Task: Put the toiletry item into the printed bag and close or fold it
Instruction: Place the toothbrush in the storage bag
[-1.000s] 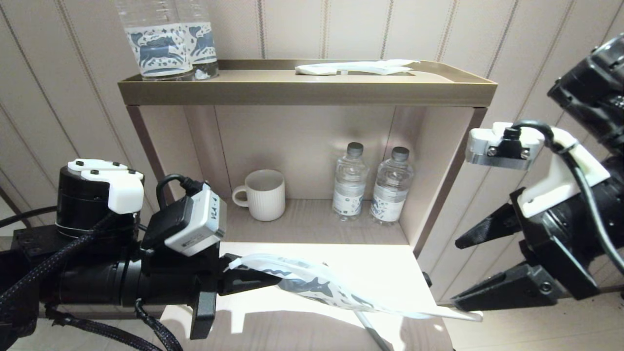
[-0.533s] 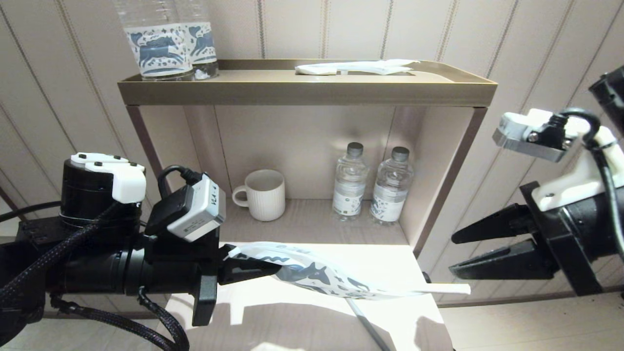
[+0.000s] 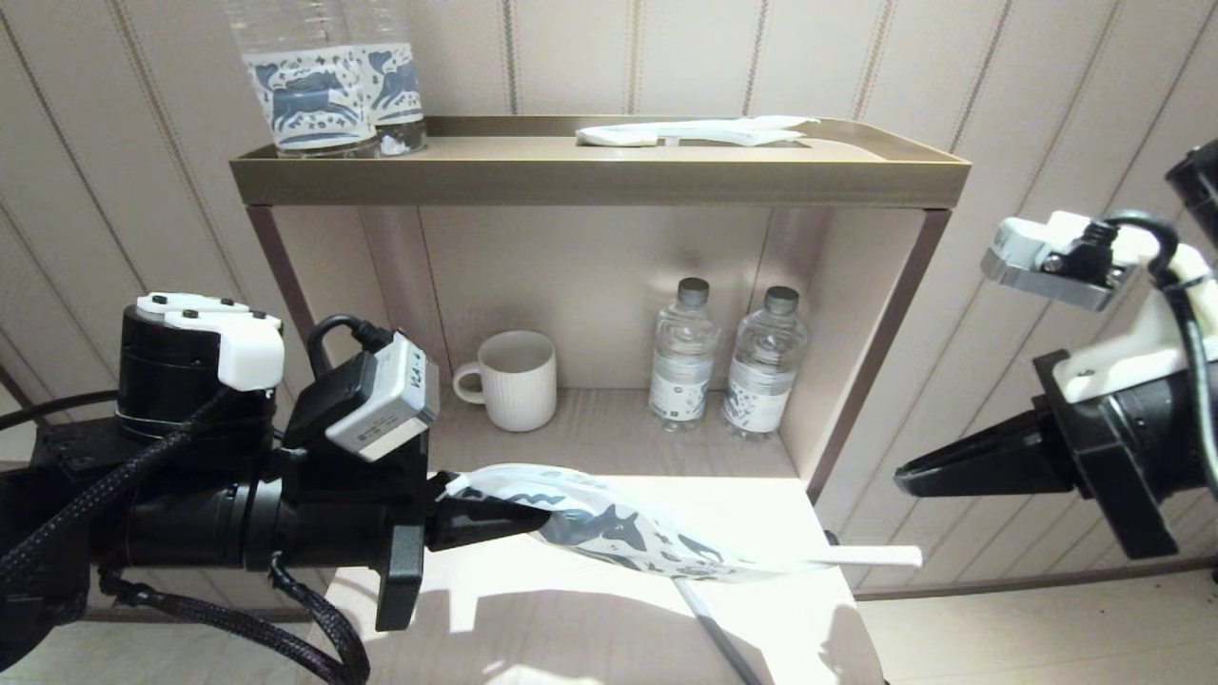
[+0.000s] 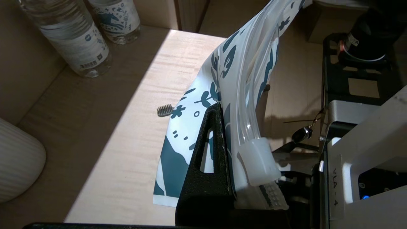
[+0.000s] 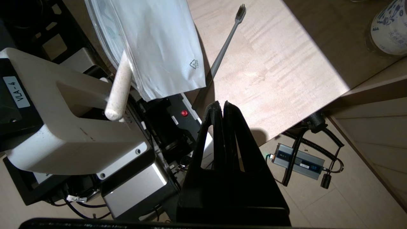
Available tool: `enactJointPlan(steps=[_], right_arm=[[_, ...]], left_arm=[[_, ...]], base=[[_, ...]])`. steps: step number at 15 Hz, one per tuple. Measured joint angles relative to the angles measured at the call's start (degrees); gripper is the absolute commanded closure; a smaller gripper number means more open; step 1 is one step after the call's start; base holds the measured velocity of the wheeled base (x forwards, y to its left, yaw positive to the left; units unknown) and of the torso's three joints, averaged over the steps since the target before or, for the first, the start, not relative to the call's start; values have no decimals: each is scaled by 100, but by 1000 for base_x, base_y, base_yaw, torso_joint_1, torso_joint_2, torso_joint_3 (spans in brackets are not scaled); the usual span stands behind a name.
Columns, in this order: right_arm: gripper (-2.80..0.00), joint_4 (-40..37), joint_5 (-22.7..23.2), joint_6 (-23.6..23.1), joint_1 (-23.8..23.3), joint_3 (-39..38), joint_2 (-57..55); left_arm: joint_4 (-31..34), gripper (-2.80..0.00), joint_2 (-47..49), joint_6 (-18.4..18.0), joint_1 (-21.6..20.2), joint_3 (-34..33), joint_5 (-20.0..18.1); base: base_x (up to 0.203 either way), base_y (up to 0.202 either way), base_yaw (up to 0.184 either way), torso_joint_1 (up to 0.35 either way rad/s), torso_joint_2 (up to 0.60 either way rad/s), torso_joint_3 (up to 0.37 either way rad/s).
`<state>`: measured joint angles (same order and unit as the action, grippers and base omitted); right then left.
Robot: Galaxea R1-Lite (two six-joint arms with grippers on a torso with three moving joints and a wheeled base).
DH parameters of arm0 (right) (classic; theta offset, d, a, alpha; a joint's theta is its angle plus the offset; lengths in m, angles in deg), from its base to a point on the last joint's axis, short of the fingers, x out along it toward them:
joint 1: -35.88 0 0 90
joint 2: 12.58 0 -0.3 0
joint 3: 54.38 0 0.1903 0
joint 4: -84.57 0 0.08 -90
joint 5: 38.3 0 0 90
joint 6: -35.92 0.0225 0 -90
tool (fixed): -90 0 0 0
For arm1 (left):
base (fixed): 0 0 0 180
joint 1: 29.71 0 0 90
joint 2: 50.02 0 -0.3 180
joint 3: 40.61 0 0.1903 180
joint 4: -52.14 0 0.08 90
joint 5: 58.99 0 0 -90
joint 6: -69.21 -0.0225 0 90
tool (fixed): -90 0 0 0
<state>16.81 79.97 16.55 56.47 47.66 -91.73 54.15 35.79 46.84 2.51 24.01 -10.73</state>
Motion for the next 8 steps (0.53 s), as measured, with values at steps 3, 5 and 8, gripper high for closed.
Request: enactJointPlan(steps=[3,5,8], right_arm=[[0,481,90,-94,-129,-295,10],[0,636,502,-225,-305,-431,2],[0,711,966,-343,-410,-515,-4]], left_arm=[[-3,0,0,504,-77,147,-243],[-1,0,-1,570,-196,213,-472],[6,0,2,581,-227,232,-522]], base=[[0,0,0,0,0,0],[0,0,0,0,0,0],[0,0,0,0,0,0]])
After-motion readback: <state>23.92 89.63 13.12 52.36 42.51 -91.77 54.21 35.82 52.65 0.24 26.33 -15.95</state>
